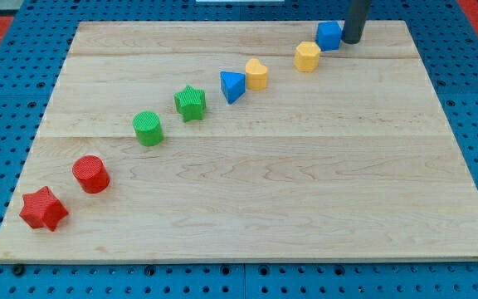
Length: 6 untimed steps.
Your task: Point your arm to the blue cube
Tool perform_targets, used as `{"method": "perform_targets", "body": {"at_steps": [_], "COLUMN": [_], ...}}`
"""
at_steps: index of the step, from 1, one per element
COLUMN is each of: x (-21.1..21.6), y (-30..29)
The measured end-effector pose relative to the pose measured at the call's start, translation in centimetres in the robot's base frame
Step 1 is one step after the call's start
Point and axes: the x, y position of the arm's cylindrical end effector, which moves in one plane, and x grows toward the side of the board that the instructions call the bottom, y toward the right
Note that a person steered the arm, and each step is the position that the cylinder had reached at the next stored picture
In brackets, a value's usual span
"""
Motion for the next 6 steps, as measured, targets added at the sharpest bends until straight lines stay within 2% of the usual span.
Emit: {"method": "perform_targets", "body": {"at_steps": [1,2,3,4,5,6], "x": [-1.0,0.4,-4.5,-4.6,-2.4,-1.9], "y": [-0.5,-6.5,-6.6,-14.5,-14.3,-5.7]}}
